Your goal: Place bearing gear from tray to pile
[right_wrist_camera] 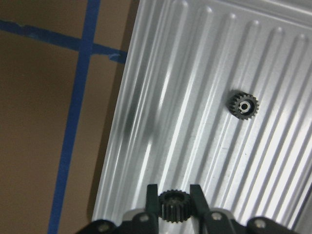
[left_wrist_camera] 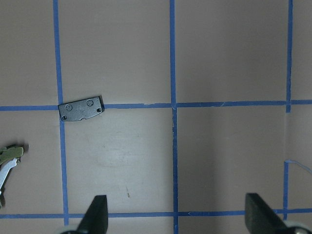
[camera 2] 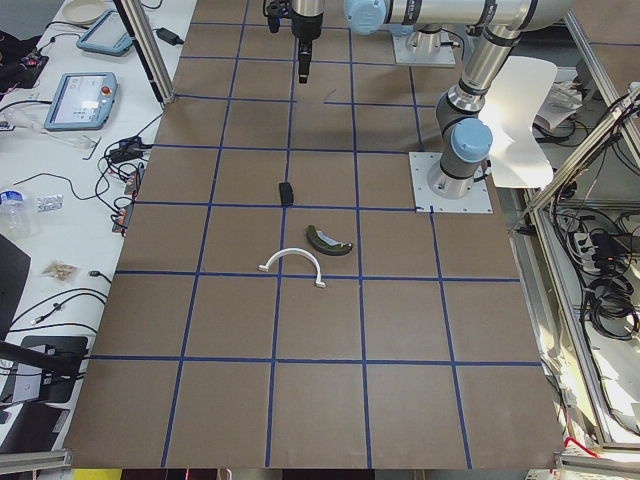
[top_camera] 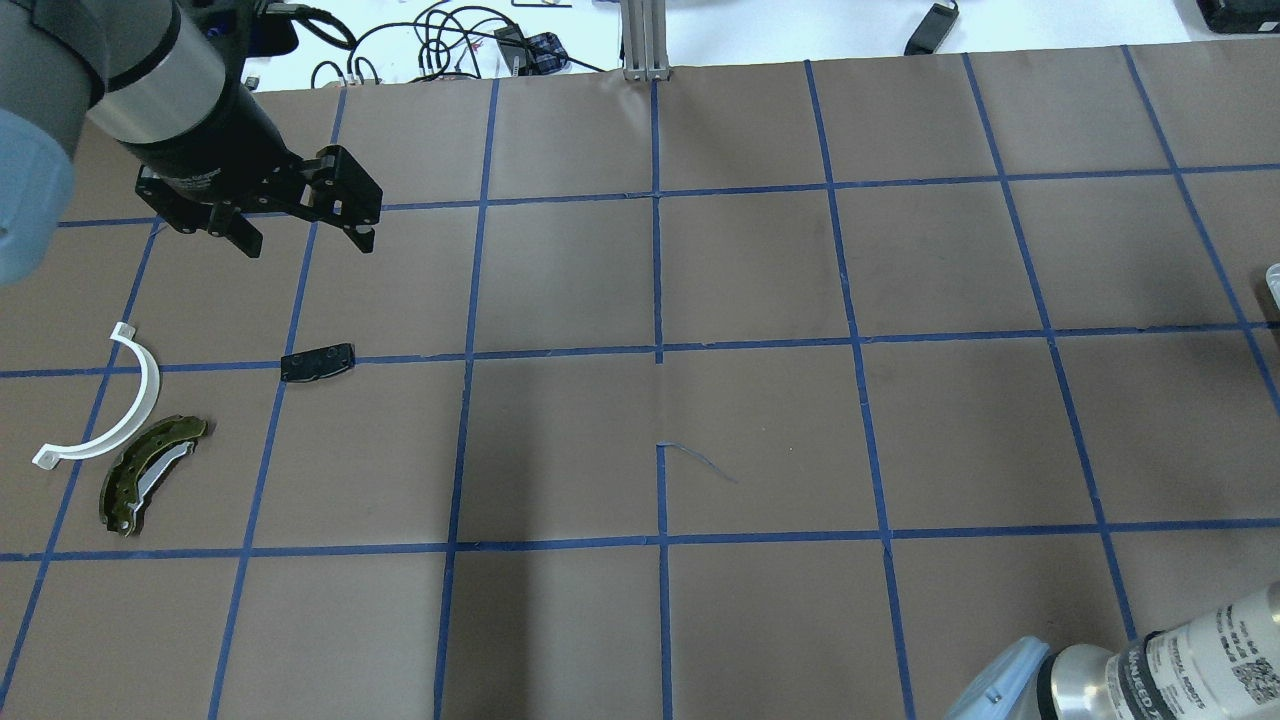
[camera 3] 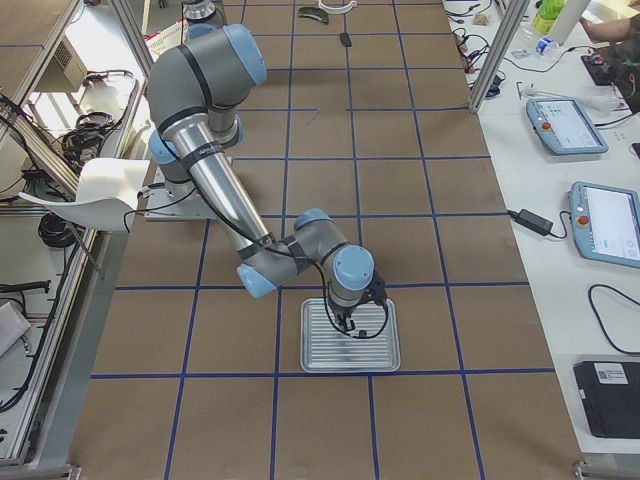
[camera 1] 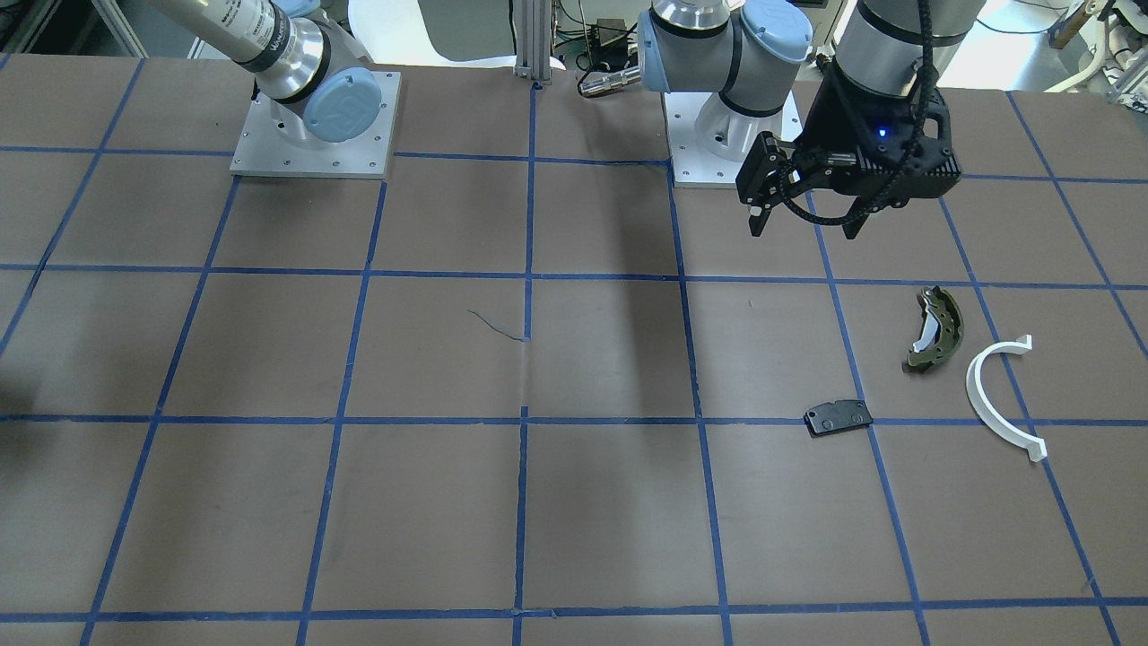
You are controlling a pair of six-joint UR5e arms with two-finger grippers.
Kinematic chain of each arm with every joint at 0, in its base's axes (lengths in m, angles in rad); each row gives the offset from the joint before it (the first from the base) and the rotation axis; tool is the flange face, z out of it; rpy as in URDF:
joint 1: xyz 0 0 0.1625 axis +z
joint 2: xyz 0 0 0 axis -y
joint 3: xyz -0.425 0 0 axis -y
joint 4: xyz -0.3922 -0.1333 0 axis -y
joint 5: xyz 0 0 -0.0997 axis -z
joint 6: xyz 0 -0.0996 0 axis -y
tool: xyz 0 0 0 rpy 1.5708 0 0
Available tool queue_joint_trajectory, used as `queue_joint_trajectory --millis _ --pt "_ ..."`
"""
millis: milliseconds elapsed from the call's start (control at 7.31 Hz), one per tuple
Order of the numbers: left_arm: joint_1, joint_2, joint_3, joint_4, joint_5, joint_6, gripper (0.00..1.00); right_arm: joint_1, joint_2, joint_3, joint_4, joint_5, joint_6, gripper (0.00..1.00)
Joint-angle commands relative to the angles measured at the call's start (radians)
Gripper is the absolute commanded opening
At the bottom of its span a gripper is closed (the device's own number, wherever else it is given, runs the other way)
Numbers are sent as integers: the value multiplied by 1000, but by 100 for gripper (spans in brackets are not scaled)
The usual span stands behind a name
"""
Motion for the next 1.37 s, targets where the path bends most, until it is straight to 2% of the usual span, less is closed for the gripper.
queue_joint_trajectory --millis 0,274,547,821,958,1231 --pt "0 0 0 0 0 0 100 51 -107 3 204 22 193 0" --pt "0 0 0 0 0 0 100 139 -174 26 219 23 351 0" --pt "0 0 0 0 0 0 100 300 -220 44 217 22 509 0" --pt "0 0 0 0 0 0 100 434 -301 119 208 26 684 0" --pt "0 0 0 0 0 0 100 529 -318 161 202 46 830 0" --pt "0 0 0 -2 0 0 100 751 -352 179 192 72 1168 0"
